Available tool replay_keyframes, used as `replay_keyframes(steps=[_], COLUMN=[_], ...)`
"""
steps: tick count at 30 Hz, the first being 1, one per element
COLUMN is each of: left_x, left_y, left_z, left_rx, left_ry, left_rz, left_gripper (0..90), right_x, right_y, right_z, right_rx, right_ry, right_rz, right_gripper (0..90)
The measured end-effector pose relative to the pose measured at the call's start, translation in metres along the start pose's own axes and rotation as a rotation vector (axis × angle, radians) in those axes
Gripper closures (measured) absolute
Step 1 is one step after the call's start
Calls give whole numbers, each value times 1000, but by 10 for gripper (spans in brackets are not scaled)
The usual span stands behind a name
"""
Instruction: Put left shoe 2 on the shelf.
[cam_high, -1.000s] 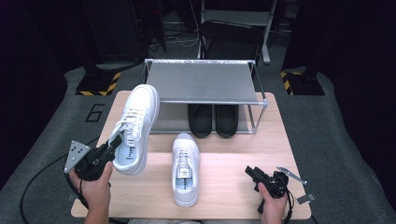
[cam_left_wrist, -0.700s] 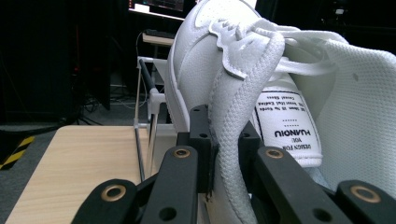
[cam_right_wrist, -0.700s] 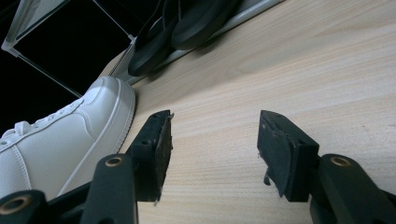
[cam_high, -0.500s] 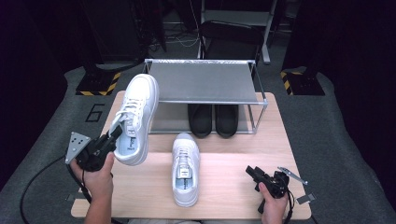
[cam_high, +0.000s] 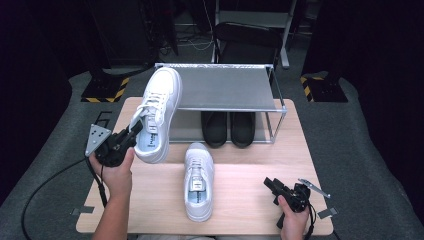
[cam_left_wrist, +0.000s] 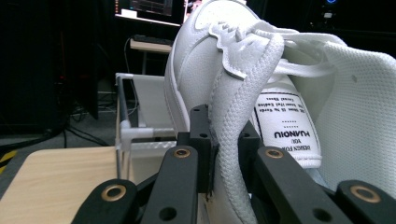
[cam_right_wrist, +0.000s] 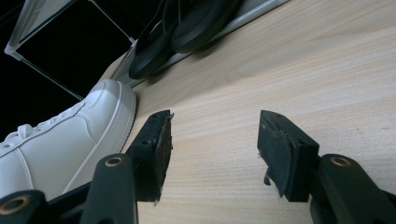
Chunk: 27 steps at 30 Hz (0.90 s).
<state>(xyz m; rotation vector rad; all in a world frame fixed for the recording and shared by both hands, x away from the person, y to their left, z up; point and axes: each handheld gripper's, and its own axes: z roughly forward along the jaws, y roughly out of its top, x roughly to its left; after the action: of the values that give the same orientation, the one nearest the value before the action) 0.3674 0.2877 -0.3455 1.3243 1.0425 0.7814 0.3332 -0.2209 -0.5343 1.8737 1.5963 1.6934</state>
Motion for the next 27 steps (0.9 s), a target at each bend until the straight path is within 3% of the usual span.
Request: replay_keyframes(steps=[11, 15, 27], left_x=[-16, -17, -18], left_y=[10, 10, 8], left_z=[29, 39, 55], left_rx=[8, 14, 30], left_ry=[-34, -50, -57], left_rz=[21, 0, -13], left_gripper=[830, 830, 829], right_x=[-1, -2, -4], right_y=[1, 1, 0], right_z=[-2, -4, -9], right_rx=[-7, -4, -20], right_ry=[3, 3, 1], right_rz=[6, 9, 17], right_gripper=[444, 443, 442])
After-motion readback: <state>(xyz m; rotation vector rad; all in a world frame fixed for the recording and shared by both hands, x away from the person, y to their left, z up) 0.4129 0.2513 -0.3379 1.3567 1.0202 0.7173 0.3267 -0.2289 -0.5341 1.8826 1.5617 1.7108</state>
